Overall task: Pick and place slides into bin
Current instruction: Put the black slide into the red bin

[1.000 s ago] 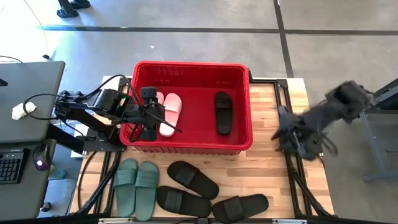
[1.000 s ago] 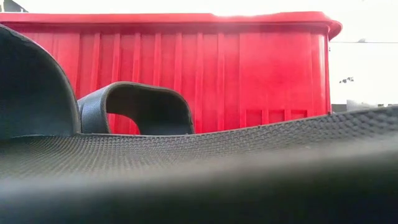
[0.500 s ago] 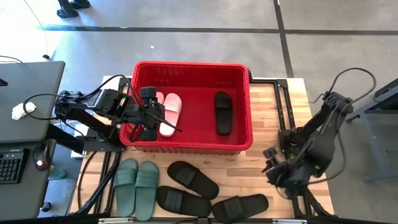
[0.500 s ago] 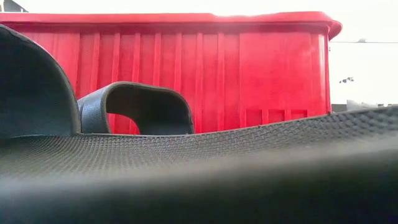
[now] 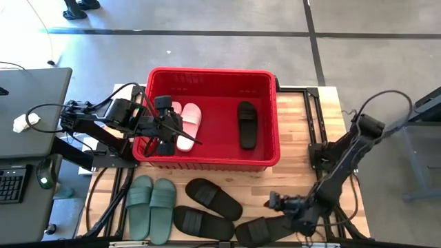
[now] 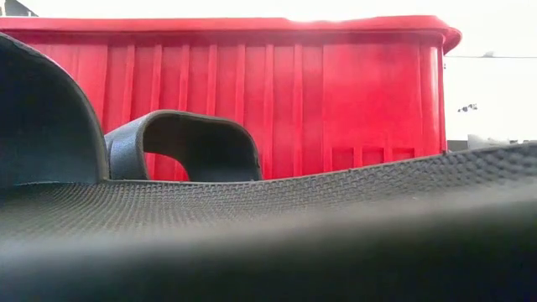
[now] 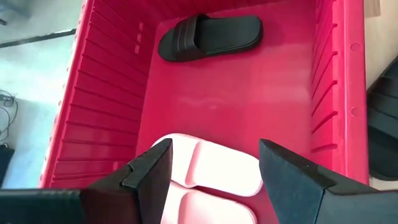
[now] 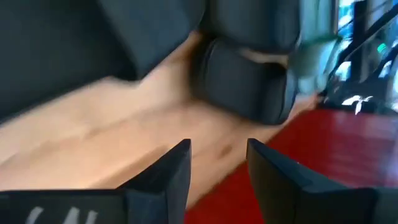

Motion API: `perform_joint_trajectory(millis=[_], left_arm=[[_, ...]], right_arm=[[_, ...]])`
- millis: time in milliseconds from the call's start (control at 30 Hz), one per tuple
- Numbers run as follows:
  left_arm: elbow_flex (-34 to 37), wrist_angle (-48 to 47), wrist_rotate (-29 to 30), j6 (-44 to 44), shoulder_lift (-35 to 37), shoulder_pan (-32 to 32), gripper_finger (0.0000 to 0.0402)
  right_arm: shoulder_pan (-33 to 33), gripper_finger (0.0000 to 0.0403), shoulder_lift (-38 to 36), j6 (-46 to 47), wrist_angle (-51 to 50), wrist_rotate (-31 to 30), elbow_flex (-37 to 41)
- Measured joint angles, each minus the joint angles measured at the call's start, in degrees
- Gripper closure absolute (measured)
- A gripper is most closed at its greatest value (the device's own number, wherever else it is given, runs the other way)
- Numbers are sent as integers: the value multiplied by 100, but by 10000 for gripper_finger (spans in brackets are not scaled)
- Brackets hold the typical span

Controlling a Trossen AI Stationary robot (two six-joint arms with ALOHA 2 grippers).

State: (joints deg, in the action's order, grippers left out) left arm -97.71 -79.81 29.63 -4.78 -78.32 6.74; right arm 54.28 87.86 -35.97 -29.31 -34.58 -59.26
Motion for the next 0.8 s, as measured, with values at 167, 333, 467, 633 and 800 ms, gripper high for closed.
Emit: perform_joint_trajectory(millis=[167, 333, 467, 633, 800], left_arm=[[-2, 0, 0, -20, 0, 0, 181], [0, 0, -6, -21, 0, 0, 181], [-1, 0, -7, -19, 0, 0, 181], [-2, -2, -24, -19, 0, 0, 181], [-1, -2, -20, -10, 0, 0, 181]], right_arm=[[-31, 274, 680, -155, 854, 117, 10], [116, 277, 894, -108, 644, -618, 19], [419, 277, 702, 573, 646, -470, -2], [941, 277, 633, 1569, 713, 186, -97], [1158, 277, 663, 1634, 753, -164, -98]])
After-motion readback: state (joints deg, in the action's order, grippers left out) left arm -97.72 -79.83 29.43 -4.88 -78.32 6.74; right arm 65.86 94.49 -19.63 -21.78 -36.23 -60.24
